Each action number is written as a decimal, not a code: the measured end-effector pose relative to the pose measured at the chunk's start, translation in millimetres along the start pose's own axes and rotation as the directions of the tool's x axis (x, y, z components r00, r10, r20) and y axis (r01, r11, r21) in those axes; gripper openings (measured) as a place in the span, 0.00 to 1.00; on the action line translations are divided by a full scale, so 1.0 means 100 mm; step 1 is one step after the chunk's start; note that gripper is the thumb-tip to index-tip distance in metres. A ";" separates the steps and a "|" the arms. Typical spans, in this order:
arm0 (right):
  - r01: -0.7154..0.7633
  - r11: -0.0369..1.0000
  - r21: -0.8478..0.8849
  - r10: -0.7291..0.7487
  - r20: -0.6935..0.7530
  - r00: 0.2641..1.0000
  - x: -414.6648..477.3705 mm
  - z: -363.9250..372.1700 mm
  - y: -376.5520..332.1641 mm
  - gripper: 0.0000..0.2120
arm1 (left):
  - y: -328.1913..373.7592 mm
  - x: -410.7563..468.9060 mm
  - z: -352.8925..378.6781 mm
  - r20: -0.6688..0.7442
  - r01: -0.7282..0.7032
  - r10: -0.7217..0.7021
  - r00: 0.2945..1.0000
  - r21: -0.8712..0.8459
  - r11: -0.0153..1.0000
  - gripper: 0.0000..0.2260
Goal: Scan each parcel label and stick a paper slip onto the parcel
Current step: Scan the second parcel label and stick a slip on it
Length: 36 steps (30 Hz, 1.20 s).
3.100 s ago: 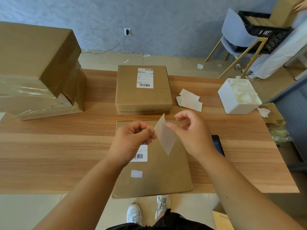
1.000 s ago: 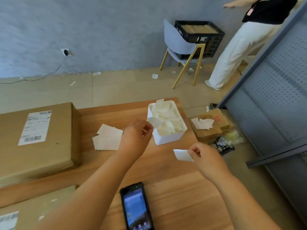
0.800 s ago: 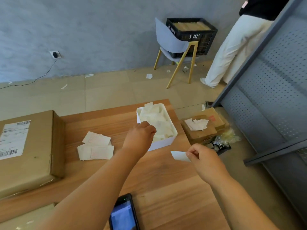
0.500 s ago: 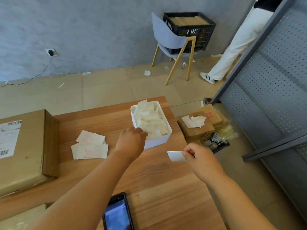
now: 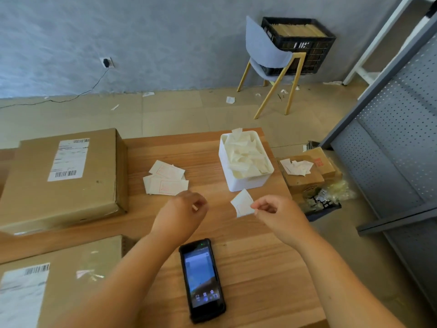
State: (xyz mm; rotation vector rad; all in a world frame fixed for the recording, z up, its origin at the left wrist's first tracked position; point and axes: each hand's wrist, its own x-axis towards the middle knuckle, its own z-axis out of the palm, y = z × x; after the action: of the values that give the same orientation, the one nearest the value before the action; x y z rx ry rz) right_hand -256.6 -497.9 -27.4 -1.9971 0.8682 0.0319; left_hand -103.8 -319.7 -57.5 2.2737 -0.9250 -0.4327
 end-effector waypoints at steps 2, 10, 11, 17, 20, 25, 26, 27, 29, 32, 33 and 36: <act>-0.003 0.994 0.110 -0.001 0.041 0.999 -0.13 0.21 -0.17 0.04 | -0.16 -0.29 -0.10 0.017 0.057 -0.057 0.998 -0.023 0.998 0.03; -0.013 0.975 0.223 -0.026 0.169 0.985 -0.56 1.15 -0.62 0.11 | -0.78 -1.43 -0.53 0.005 0.298 -0.314 0.949 -0.333 0.895 0.05; -0.008 0.968 0.253 -0.047 0.210 0.977 -0.63 1.26 -0.67 0.12 | -0.85 -1.55 -0.58 -0.001 0.315 -0.340 0.940 -0.372 0.873 0.07; 0.054 0.919 0.389 -0.206 0.361 0.909 -1.02 1.83 -0.94 0.12 | -1.21 -2.09 -0.87 0.017 0.344 -0.415 0.910 -0.589 0.731 0.07; 0.059 0.907 0.416 -0.229 0.372 0.899 -1.16 2.08 -1.01 0.12 | -1.37 -2.30 -1.00 -0.014 0.315 -0.427 0.904 -0.654 0.688 0.05; 0.055 0.906 0.420 -0.182 0.269 0.946 -1.31 2.43 -1.04 0.14 | -1.61 -2.56 -1.16 -0.057 0.302 -0.484 0.873 -0.715 0.630 0.06; 0.056 0.903 0.426 -0.167 0.228 0.959 -1.33 2.50 -1.04 0.15 | -1.65 -2.61 -1.18 -0.058 0.304 -0.487 0.872 -0.715 0.629 0.06; 0.061 0.898 0.437 -0.157 0.187 0.970 -1.36 2.56 -1.04 0.15 | -1.68 -2.65 -1.19 -0.055 0.310 -0.491 0.869 -0.713 0.629 0.05; 0.084 0.889 0.451 -0.157 0.126 0.980 -1.40 2.69 -1.04 0.14 | -1.73 -2.72 -1.21 -0.058 0.325 -0.517 0.854 -0.716 0.617 0.05; 0.116 0.896 0.429 -0.173 0.097 0.980 -1.46 2.86 -1.02 0.13 | -1.83 -2.82 -1.23 -0.095 0.342 -0.553 0.828 -0.697 0.631 0.04; 0.115 0.906 0.407 -0.172 0.106 0.979 -1.48 2.90 -1.02 0.12 | -1.86 -2.85 -1.24 -0.110 0.341 -0.556 0.824 -0.688 0.641 0.04; 0.093 0.932 0.350 -0.158 0.162 0.974 -1.54 3.05 -0.99 0.11 | -1.93 -2.95 -1.26 -0.150 0.355 -0.561 0.814 -0.636 0.685 0.05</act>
State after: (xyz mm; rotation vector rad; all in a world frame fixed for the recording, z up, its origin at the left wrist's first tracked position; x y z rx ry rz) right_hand -220.2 -146.9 -74.1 -1.6873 0.5778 -0.0033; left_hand -148.3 51.7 -75.2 1.8783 0.0142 -0.4472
